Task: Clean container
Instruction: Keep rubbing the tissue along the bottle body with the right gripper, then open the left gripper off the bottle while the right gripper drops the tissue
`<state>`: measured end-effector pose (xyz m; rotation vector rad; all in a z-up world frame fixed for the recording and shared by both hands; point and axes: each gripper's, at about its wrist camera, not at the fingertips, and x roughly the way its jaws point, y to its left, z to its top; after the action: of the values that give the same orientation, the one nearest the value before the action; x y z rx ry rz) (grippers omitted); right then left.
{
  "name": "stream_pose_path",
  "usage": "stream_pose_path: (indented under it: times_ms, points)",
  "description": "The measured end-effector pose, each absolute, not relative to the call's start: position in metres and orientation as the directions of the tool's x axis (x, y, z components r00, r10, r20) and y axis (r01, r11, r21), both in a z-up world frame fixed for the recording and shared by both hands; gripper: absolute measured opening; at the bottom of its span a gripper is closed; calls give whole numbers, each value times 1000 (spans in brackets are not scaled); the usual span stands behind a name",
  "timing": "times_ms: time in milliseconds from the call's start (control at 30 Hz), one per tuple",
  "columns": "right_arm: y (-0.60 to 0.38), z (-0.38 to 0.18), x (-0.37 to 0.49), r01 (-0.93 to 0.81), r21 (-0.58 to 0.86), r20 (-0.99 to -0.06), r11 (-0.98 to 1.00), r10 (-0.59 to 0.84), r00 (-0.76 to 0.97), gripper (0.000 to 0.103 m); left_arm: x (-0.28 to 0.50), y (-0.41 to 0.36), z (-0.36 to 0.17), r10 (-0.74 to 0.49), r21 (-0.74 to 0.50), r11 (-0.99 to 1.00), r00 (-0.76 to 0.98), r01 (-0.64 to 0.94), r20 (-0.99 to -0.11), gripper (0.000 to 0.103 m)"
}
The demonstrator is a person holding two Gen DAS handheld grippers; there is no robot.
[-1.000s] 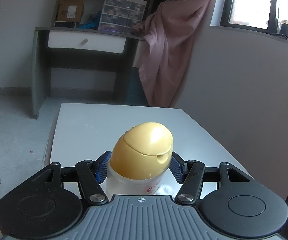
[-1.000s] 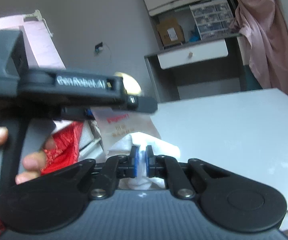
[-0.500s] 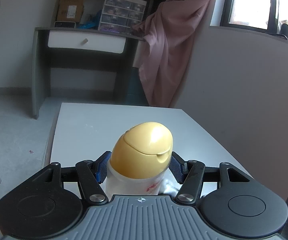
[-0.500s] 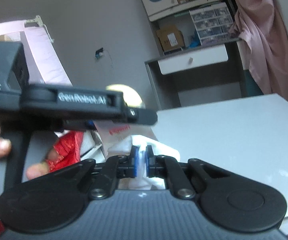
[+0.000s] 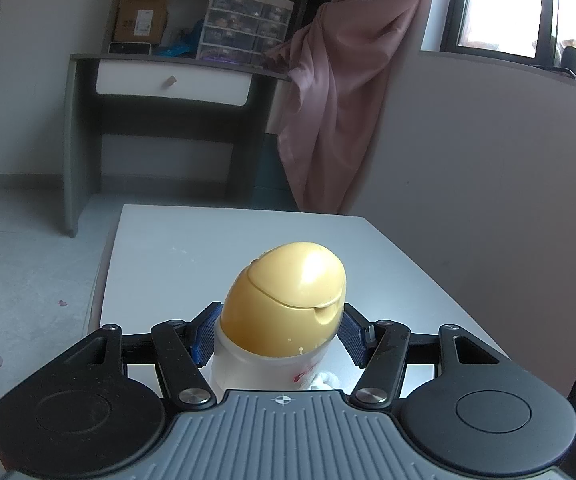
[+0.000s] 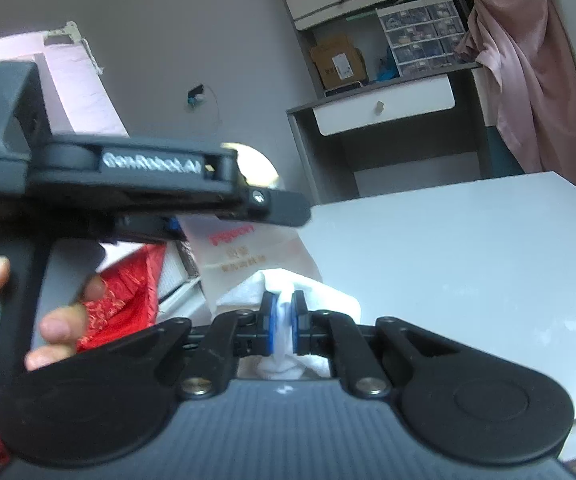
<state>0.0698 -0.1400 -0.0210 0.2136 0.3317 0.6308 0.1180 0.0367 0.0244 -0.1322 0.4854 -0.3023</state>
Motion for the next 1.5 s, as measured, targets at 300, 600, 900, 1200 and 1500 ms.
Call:
stream_pose_path:
  times_ms: [300, 600, 900, 1200, 1500]
  points:
    - [-138, -3, 61, -577, 278, -174, 768, 631, 756, 7, 120, 35, 24, -318, -199, 947, 839, 254, -441, 61]
    - [-135, -16, 64, -571, 276, -220, 773, 629, 745, 7, 120, 30, 26, -314, -199, 948, 840, 250, -442, 61]
    - [-133, -28, 66, -563, 280, -260, 778, 626, 735, 7, 121, 41, 25, -317, -196, 947, 838, 255, -444, 61]
    - [-133, -32, 66, -557, 273, -289, 785, 619, 731, 7, 122, 37, 24, -314, -201, 948, 839, 248, -445, 62]
    - [-156, -16, 62, -522, 260, -238, 812, 578, 781, 7, 116, 37, 31, -305, -194, 950, 859, 244, -411, 64]
